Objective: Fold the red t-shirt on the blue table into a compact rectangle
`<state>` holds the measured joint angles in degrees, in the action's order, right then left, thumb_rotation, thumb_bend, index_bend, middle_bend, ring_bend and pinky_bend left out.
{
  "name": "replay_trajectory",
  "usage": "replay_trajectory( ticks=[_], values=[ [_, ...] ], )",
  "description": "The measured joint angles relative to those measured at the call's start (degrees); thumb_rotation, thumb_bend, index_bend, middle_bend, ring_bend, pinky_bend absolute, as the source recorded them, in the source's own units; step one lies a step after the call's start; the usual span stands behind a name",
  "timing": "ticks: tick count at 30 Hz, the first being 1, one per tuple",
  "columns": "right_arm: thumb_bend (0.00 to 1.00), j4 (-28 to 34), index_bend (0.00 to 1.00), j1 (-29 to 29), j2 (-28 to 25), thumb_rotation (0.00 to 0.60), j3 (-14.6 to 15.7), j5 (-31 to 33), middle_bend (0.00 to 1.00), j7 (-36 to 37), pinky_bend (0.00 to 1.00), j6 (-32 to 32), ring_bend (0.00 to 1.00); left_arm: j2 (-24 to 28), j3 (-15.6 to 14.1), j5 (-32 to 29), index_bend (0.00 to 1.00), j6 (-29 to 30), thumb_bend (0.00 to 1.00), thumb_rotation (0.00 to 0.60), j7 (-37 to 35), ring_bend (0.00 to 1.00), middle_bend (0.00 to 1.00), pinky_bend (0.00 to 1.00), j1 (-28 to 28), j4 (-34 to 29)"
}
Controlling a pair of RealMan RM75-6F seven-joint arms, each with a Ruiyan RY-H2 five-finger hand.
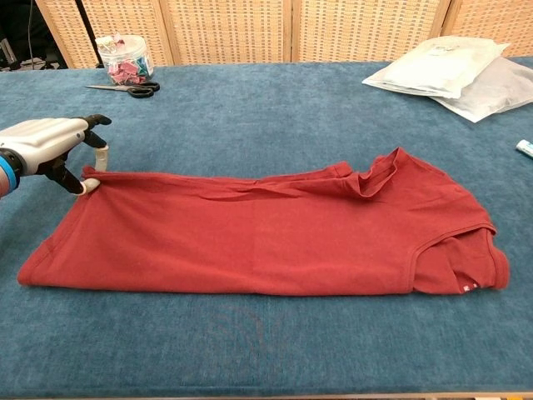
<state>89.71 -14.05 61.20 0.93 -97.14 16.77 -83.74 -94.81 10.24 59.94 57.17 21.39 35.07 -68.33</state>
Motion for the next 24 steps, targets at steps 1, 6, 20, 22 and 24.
replay_trajectory(
  ticks=[1, 6, 20, 22, 24],
  values=[
    [0.05, -0.01, 0.0, 0.02, 0.01, 0.6, -0.01, -0.01, 0.0, -0.02, 0.0, -0.01, 0.0, 0.24, 0.06, -0.08, 0.73, -0.01, 0.61, 0.6, 0.25, 0.0, 0.0, 0.0, 0.04, 0.14],
    [0.05, 0.04, 0.0, 0.01, 0.12, 0.6, -0.05, -0.14, 0.0, -0.28, 0.0, 0.19, 0.0, 1.92, 0.29, -0.99, 0.74, -0.57, 0.63, 0.6, 1.33, 0.0, 0.0, 0.0, 0.16, 0.98],
    [0.05, 0.23, 0.0, 0.2, 0.15, 0.6, -0.13, -0.32, 0.0, -0.69, 0.0, 0.24, 0.0, 7.79, 1.39, -5.38, 0.75, -5.4, 0.63, 0.6, 1.15, 0.0, 0.0, 0.0, 0.04, 8.35],
    [0.05, 0.31, 0.0, 0.2, 0.21, 0.6, -0.14, -0.31, 0.0, -0.9, 0.0, 0.34, 0.0, 8.48, 1.73, -6.35, 0.75, -7.46, 0.64, 0.6, 0.31, 0.0, 0.0, 0.0, 0.11, 11.23],
    [0.05, 0.43, 0.0, 0.17, 0.3, 0.6, -0.15, -0.32, 0.0, -1.23, 0.0, 0.49, 0.0, 8.95, 2.07, -7.11, 0.75, -9.77, 0.64, 0.6, -1.07, 0.0, 0.0, 0.0, 0.24, 14.58]
  ],
)
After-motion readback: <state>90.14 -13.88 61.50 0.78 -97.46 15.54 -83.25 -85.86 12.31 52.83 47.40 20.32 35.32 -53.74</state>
